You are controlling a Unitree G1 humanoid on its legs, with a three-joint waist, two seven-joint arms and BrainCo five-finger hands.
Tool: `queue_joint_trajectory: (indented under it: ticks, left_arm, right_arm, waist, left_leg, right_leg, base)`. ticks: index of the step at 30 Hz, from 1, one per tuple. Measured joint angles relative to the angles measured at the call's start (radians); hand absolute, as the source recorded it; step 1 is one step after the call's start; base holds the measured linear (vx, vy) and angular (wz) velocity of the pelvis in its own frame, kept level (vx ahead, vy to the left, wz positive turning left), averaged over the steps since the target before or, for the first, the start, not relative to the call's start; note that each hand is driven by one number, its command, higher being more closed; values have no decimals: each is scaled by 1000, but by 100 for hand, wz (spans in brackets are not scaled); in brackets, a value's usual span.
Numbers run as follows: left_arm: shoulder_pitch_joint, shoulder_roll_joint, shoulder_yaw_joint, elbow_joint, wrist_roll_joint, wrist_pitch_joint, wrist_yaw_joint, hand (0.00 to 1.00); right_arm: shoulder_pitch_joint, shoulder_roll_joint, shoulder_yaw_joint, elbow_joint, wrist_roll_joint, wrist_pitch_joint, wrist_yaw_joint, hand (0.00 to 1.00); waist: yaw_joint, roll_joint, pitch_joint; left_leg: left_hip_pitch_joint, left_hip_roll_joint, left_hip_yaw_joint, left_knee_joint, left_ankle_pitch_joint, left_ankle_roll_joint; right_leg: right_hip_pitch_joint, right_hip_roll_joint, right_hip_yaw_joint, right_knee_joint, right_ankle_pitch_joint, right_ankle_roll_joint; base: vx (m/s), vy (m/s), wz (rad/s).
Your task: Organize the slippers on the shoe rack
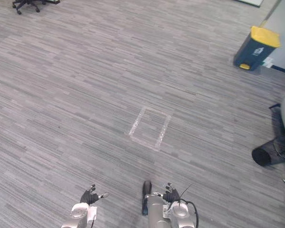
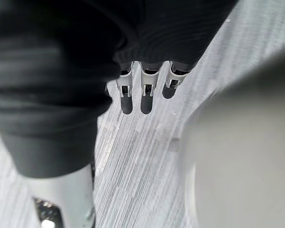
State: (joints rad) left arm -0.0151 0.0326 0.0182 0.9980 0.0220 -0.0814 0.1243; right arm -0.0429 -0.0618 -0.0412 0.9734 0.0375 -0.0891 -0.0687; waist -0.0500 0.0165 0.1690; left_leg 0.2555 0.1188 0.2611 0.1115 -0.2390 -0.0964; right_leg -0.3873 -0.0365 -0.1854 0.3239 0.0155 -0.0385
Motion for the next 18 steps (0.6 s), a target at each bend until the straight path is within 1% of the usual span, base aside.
queue_joint_trajectory:
  ticks: [1, 2, 3, 4, 5, 6, 7, 8, 9, 10, 11, 12, 13, 14, 15, 16, 17, 18]
  left_arm:
    - [0, -9, 3, 6, 5, 1, 0, 0]
    - [-1, -17, 7, 5, 7, 1, 0, 0]
    - [-1, -32, 35, 4, 16, 1, -2, 0]
    - [10, -50, 67, -13, 17, 3, -2, 0]
    - [23, -59, 82, -30, 17, 2, -2, 0]
    - [38, -62, 83, -53, 17, 1, -3, 0]
    - [49, -63, 83, -65, 16, 3, -3, 0]
    - [58, -63, 83, -71, 16, 4, -3, 0]
    - [68, -62, 82, -86, 16, 4, -3, 0]
    - [65, -62, 84, -97, 16, 3, -3, 0]
    - [65, -58, 84, -103, 15, 0, -3, 0]
    - [65, -54, 83, -103, 16, -1, -3, 0]
    - [64, -50, 80, -103, 16, -1, -3, 0]
    - [60, -50, 75, -103, 16, -2, -3, 0]
    - [58, -48, 69, -99, 15, -2, -3, 0]
    - [52, -41, 62, -82, 15, -2, -3, 0]
    - [43, -28, 60, -61, 15, -2, 1, 0]
    - [33, -13, 55, -51, 15, 0, -1, 0]
  right_arm:
    - [3, 3, -14, 1, 0, 2, 1, 0]
    - [6, 5, -29, -2, 0, 2, 2, 0]
    - [18, 8, -34, -15, 1, 4, 3, 0]
    - [33, 14, -32, -29, 1, 6, 5, 0]
    - [48, 20, -30, -49, 2, 7, 5, 0]
    - [56, 31, -24, -60, 4, 6, 5, 0]
    - [60, 46, -24, -60, 4, 7, 5, 0]
    - [61, 56, -24, -61, 4, 7, 5, 0]
    - [64, 61, -24, -62, 5, 7, 5, 0]
    - [69, 61, -25, -49, 6, 8, 6, 0]
    - [70, 62, -26, -45, 6, 10, 6, 0]
    - [69, 62, -27, -42, 6, 10, 6, 0]
    - [68, 61, -35, -40, 6, 10, 5, 0]
    - [63, 52, -36, -32, 6, 10, 4, 0]
    - [60, 44, -34, -10, 6, 8, 3, 0]
    - [51, 44, -32, 12, 4, 12, 1, 0]
    - [46, 49, -26, 19, 2, 10, 4, 0]
    - [46, 52, -26, 27, 2, 11, 6, 0]
  waist:
    - [-6, 6, -3]
    - [-8, 12, -1]
    - [-11, 21, 2]
    - [-10, 25, 0]
    - [-2, 27, 0]
    - [5, 27, 1]
    - [14, 25, -1]
    - [22, 22, -2]
    - [30, 12, -5]
    - [41, 11, -11]
    - [52, 11, -10]
    - [53, 8, -8]
    - [53, 2, -8]
    - [53, 2, -9]
    - [57, 5, -14]
    - [56, -6, -24]
    - [45, -14, -30]
    - [48, -22, -32]
  left_leg:
    - [-13, 12, -26, 61, 28, -25]
    - [-32, 31, -36, 141, 45, -44]
    - [-91, 68, -67, 338, 87, -46]
    - [-160, 104, -88, 542, 191, -51]
    - [-212, 136, -90, 682, 218, -50]
    - [-287, 179, -64, 878, 180, -31]
    - [-345, 204, -44, 971, 137, -2]
    - [-388, 208, -22, 1004, 108, 7]
    - [-438, 208, -3, 1004, 78, 13]
    - [-498, 203, 33, 946, 23, 29]
    - [-538, 185, 46, 853, -8, 36]
    - [-561, 159, 42, 765, -17, 34]
    - [-583, 111, 19, 609, -14, 32]
    - [-590, 45, -56, 356, 37, 0]
    - [-580, 17, -92, 266, 172, -16]
    - [-560, -16, -73, 258, 139, 29]
    - [-566, -28, -65, 278, 97, 48]
    - [-572, -30, -52, 319, 70, 77]
  right_leg:
    - [8, 5, -4, 34, -47, -8]
    - [35, 15, -11, 33, -69, -16]
    - [98, 34, -20, 11, -100, -22]
    - [166, 57, -16, -20, -120, -28]
    - [212, 69, -6, -42, -134, -36]
    - [276, 93, 25, -69, -160, -51]
    - [327, 106, 58, -88, -186, -59]
    - [362, 109, 83, -106, -201, -59]
    - [396, 107, 109, -128, -210, -54]
    - [443, 96, 154, -153, -213, -51]
    - [474, 82, 184, -166, -217, -35]
    - [492, 62, 206, -174, -225, -21]
    - [508, 31, 230, -181, -240, -1]
    - [527, -5, 268, -194, -266, 33]
    - [539, -21, 300, -209, -281, 53]
    - [555, -53, 319, -224, -276, 59]
    - [535, -66, 311, -205, -239, 71]
    - [516, -73, 315, -157, -235, 84]
  base:
    - [605, -213, -17]
    - [688, -263, 3]
    - [664, -212, -3]
    - [646, -171, -13]
    - [503, -74, -42]
    - [486, -13, -65]
    - [488, 1, -75]
    - [384, 30, -70]
    - [451, 84, -84]
    - [531, 156, -97]
    - [522, 195, -96]
    - [343, 187, -78]
    - [351, 232, -84]
    - [455, 330, -95]
    - [465, 326, -84]
    - [562, 361, -52]
    - [562, 336, -31]
    - [563, 329, -23]
